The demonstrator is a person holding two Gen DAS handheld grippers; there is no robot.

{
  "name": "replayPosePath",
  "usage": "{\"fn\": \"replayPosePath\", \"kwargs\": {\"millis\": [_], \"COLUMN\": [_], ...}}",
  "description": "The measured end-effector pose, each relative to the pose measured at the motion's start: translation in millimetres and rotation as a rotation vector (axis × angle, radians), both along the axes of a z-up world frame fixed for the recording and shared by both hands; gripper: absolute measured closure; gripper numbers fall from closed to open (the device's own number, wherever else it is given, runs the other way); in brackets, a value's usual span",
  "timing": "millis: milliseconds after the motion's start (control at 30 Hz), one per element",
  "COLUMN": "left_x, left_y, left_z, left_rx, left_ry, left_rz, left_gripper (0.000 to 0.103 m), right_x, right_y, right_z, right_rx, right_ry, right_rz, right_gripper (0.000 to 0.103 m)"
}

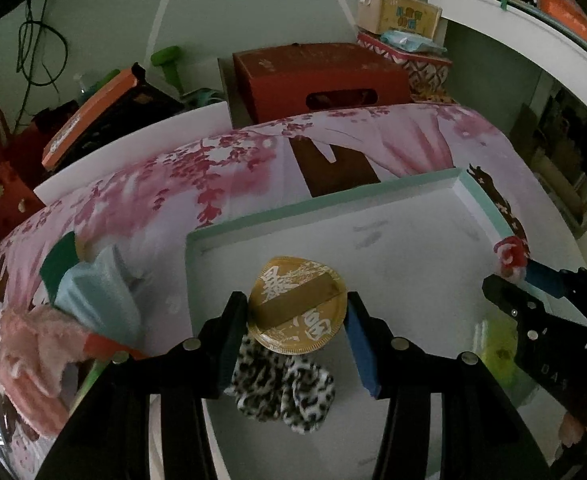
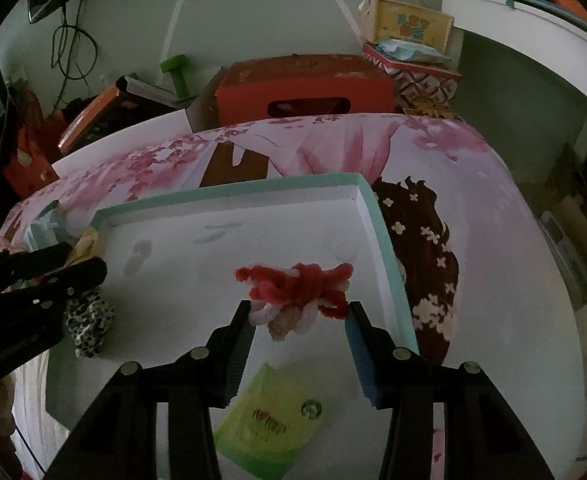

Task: Organize soft objects
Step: 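Carry puff and hair tie into the mint tray and open both tools, then lift both tools away from the tray toward the remaining pile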

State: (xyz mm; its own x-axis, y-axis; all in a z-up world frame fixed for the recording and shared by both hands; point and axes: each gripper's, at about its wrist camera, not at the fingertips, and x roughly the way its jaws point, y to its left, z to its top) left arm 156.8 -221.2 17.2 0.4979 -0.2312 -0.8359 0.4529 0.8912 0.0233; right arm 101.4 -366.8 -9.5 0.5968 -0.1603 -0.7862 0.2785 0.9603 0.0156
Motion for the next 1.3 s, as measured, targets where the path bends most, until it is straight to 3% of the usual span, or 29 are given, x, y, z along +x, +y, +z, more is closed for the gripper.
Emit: {"fn": "replayPosePath", "kwargs": {"millis": [567,633,700,867,933,1100,1167,1300], "left_x": [32,33,34,32,33,33,34,34], "left_y": [-6,-5,-5,-3,-1,5,8,14], "left_z": [-13,-15,-15,-15,-16,-17,-18,-19], "left_rx": [-0.021,-0.019,-0.016,-0.014,-0.014,0.008,0.008,0.009], "left_ry": [0.039,0.046,0.053,0.041,0.040,0.000,0.008,0.005], "left_rz": [0.032,0.035,0.035,0.046,0.061,0.094,0.101,0.119], "left_gripper": [0.051,0.044,0.026,0.019,0.009,0.004,0.004,0.004], "right_x": [25,25,25,24,23,21,21,20], "right_y": [1,2,1,2,2,3,3,6], "right_z": [-10,-10,-9,-12,-14,-15,-16,-15], "right_rx": [-0.024,-0.019,-0.016,-0.016,-0.019,-0.026,-0.027,-0.031], "right_ry": [0.033,0.033,0.028,0.026,0.028,0.019,0.014,0.003], "right_rz": [0.031,0.031,0.028,0.030,0.032,0.039,0.039,0.045], "right_gripper": [0.053,0.052,0.045,0.030,0.025,0.013,0.000,0.000]}}
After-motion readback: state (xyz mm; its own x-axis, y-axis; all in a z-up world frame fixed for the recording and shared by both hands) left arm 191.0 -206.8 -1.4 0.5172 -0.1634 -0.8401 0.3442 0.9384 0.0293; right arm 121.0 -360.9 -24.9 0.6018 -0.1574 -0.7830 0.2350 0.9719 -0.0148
